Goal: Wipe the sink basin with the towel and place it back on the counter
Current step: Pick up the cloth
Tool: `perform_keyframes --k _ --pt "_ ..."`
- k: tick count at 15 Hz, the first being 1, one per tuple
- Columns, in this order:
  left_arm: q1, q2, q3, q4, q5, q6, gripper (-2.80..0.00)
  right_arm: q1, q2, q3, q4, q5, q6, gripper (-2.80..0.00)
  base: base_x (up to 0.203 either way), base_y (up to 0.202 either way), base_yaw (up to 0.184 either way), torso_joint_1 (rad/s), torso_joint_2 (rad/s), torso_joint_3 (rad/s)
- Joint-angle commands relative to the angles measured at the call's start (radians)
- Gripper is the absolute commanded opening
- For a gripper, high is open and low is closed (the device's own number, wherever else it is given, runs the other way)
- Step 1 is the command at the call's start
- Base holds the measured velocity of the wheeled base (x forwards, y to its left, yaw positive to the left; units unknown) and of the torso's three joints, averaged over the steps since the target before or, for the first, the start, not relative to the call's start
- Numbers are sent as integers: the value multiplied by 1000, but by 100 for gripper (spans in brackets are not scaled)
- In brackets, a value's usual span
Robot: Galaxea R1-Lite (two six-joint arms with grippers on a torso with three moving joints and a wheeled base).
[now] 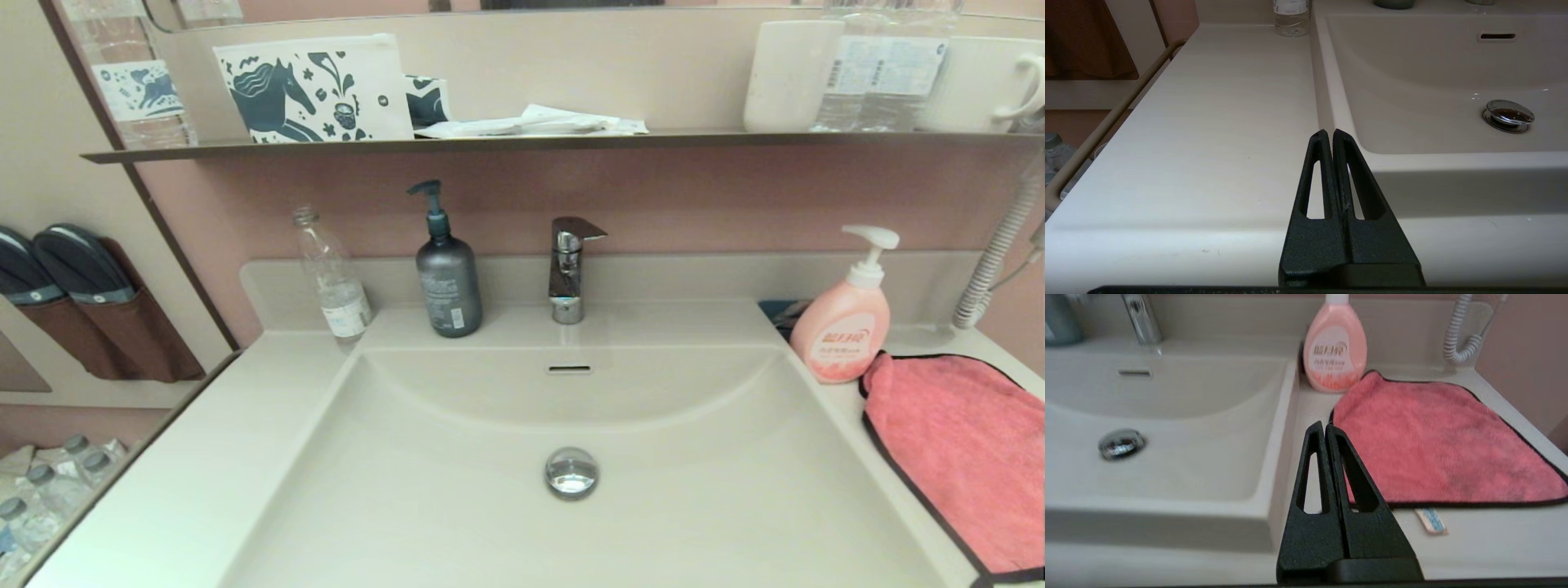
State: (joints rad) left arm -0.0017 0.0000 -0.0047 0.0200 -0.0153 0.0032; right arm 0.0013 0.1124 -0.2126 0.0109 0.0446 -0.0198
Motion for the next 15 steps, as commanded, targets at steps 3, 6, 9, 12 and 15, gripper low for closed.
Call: perform_keyframes --k 3,6,9,12,15 --pt "0 2 0 0 0 0 -280 2 350 -224 1 -71 73 -280 0 0 0 0 0 0" --pt "0 2 0 0 0 0 -280 -16 626 -432 16 -116 121 -280 0 0 0 0 0 0" --pt "0 2 0 0 0 0 -280 -132 885 -750 150 -124 139 -280 0 0 0 0 0 0" --pt "0 2 0 0 0 0 -280 -255 1081 -892 316 -112 147 -280 0 0 0 0 0 0" --pt "0 2 0 0 0 0 -280 -330 1197 -882 403 -109 158 -280 0 0 0 0 0 0"
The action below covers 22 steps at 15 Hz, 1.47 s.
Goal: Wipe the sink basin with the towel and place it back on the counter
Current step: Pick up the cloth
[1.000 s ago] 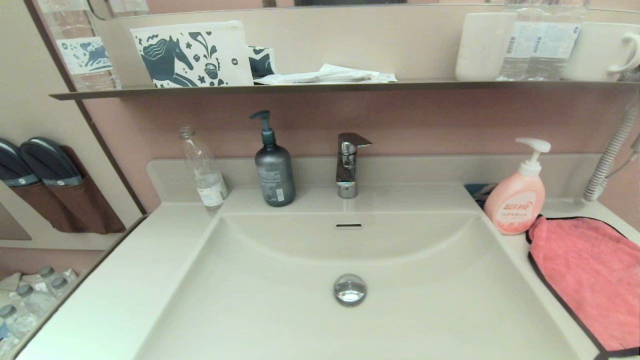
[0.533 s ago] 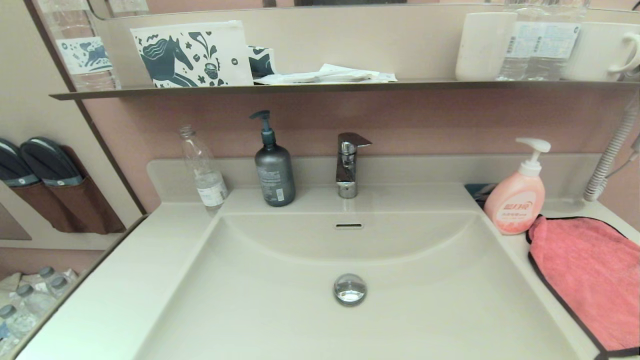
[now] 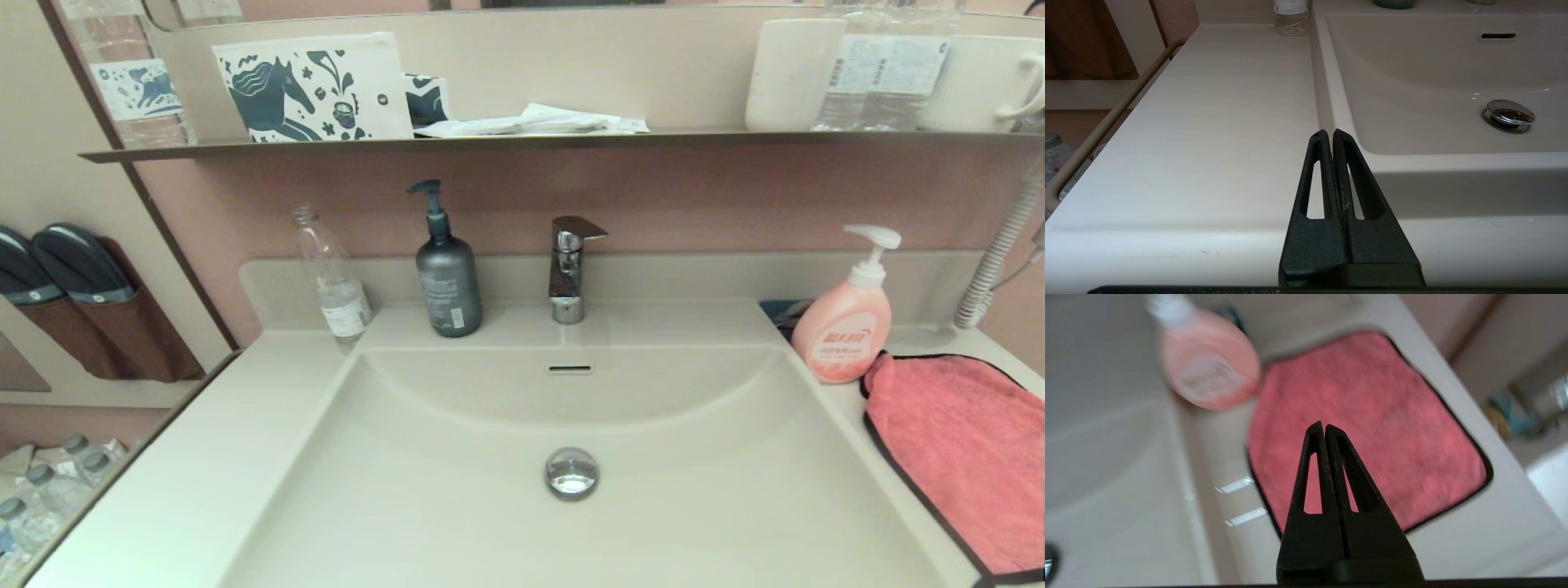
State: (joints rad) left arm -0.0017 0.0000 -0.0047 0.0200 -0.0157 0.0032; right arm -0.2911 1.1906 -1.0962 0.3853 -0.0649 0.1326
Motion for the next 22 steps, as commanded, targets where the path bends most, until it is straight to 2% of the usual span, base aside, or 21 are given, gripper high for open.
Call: perform_keyframes --k 1,5,8,12,15,18,19,20,22 --pt "0 2 0 0 0 0 -280 -48 138 26 53 2 27 -280 0 0 0 0 0 0" --pt "0 2 0 0 0 0 -280 -97 213 139 65 -1 50 -280 0 0 0 0 0 0" --pt "0 2 0 0 0 0 -280 -207 301 157 28 3 37 -280 0 0 0 0 0 0" --pt "0 2 0 0 0 0 -280 -348 407 170 -92 29 -55 -280 0 0 0 0 0 0" --pt "0 2 0 0 0 0 -280 -420 467 195 -165 63 -108 -280 0 0 0 0 0 0" --pt "0 2 0 0 0 0 -280 -451 518 229 -259 91 -123 -280 0 0 0 0 0 0" --pt "0 2 0 0 0 0 -280 -451 521 240 -283 132 -122 -280 0 0 0 0 0 0" --pt "0 2 0 0 0 0 -280 -451 518 246 -294 163 -121 -280 0 0 0 0 0 0" --pt "0 2 0 0 0 0 -280 -442 520 248 -295 175 -116 -280 0 0 0 0 0 0"
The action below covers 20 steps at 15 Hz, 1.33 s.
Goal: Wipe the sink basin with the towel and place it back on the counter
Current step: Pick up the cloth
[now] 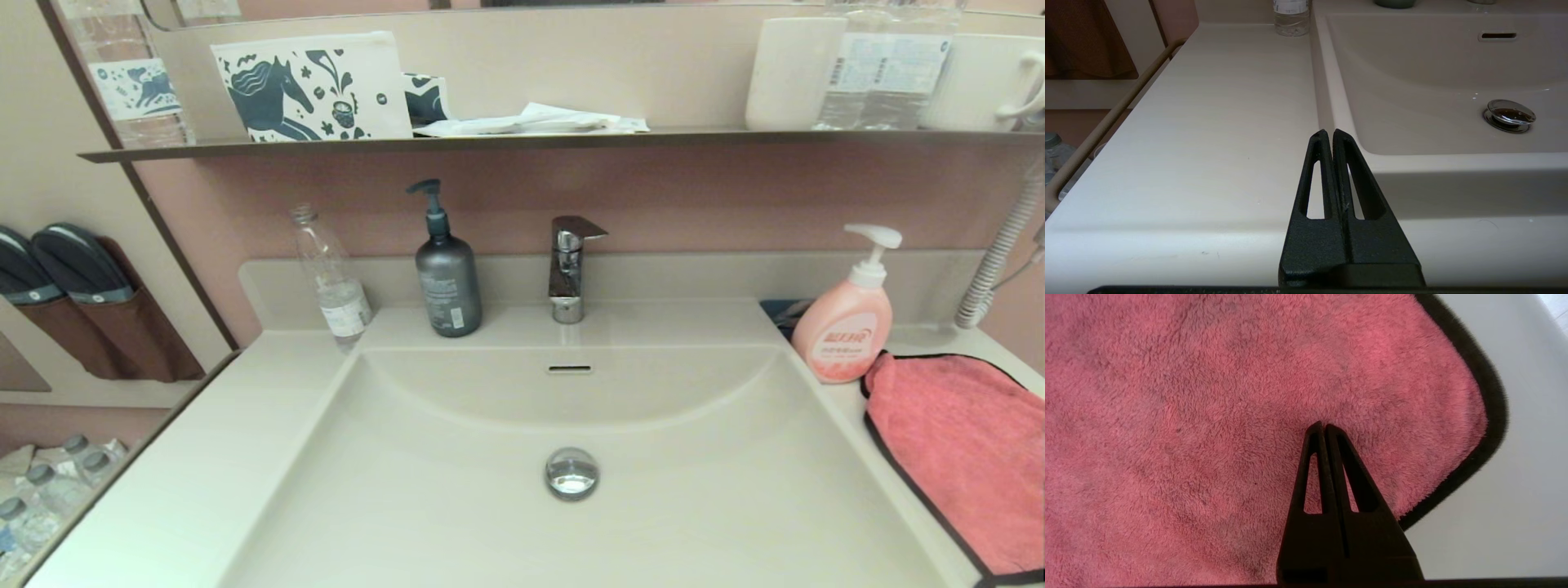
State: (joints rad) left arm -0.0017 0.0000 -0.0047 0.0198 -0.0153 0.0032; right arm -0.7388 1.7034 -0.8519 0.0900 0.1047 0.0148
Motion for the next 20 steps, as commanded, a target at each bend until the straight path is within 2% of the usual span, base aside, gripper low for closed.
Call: perform_keyframes --k 1,4,13,18,20 --pt "0 2 0 0 0 0 -280 9 11 4 0 6 2 -280 0 0 0 0 0 0" --pt "0 2 0 0 0 0 -280 35 24 2 -1 6 11 -280 0 0 0 0 0 0" --pt "0 2 0 0 0 0 -280 235 6 1 -44 -7 168 -280 0 0 0 0 0 0" --pt "0 2 0 0 0 0 -280 362 -25 -15 -82 -65 265 -280 0 0 0 0 0 0" --pt "0 2 0 0 0 0 -280 394 -24 -18 -105 -83 278 -280 0 0 0 0 0 0"
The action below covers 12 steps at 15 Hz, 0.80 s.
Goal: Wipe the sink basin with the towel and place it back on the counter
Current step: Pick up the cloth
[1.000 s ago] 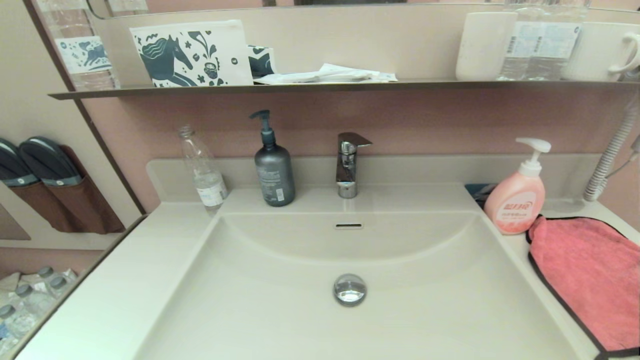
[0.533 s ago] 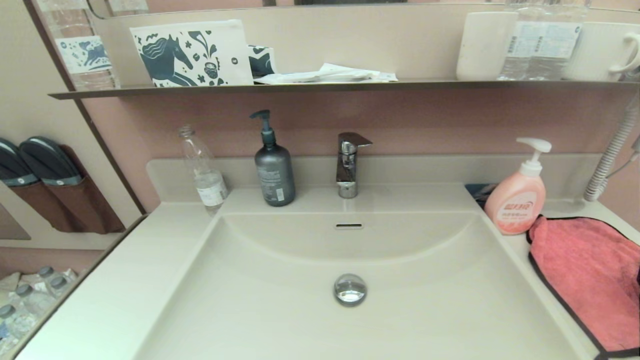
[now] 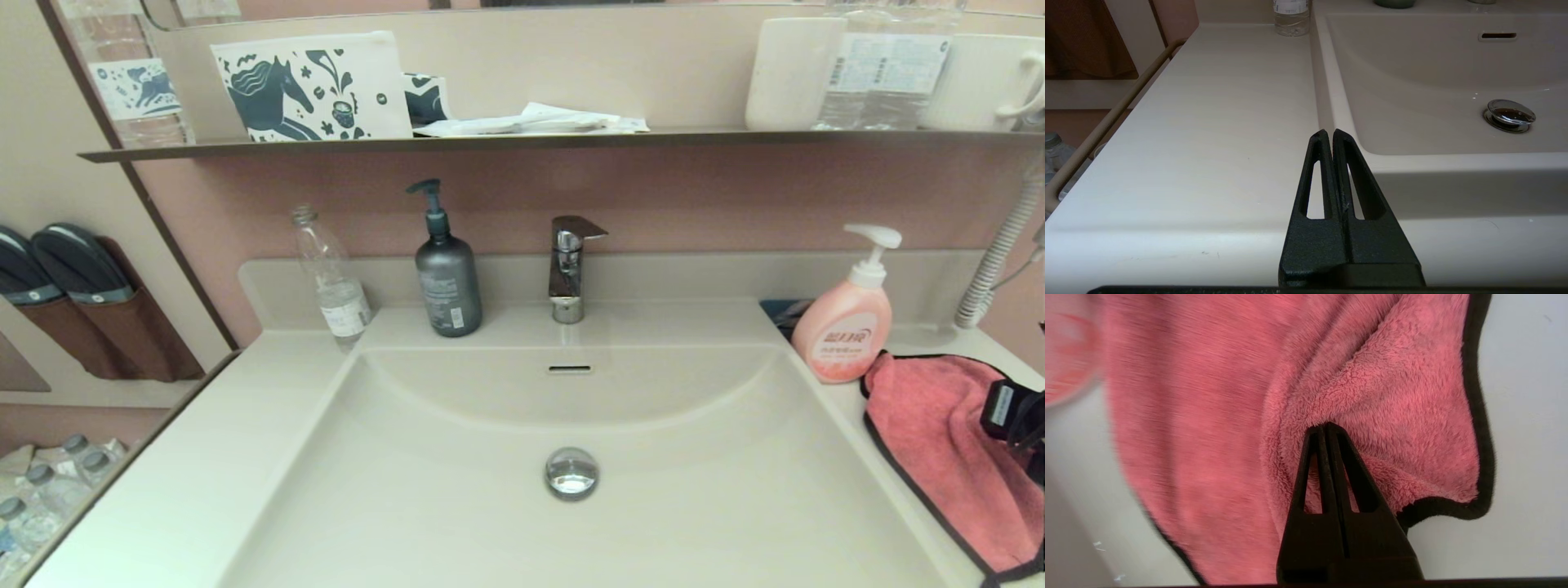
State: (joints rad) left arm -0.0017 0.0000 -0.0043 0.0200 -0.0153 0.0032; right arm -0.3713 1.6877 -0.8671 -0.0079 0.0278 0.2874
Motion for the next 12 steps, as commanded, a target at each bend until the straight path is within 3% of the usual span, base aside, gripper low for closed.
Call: perform_keyframes --k 1,6,11,12 --pt "0 2 0 0 0 0 -280 44 -9 -14 -10 -25 19 -280 0 0 0 0 0 0" --pt "0 2 0 0 0 0 -280 -8 -66 -57 52 -55 11 -280 0 0 0 0 0 0" --pt "0 2 0 0 0 0 -280 -40 -103 -156 329 -47 6 -280 0 0 0 0 0 0" --pt "0 2 0 0 0 0 -280 -39 -100 -159 336 -46 20 -111 0 0 0 0 0 0"
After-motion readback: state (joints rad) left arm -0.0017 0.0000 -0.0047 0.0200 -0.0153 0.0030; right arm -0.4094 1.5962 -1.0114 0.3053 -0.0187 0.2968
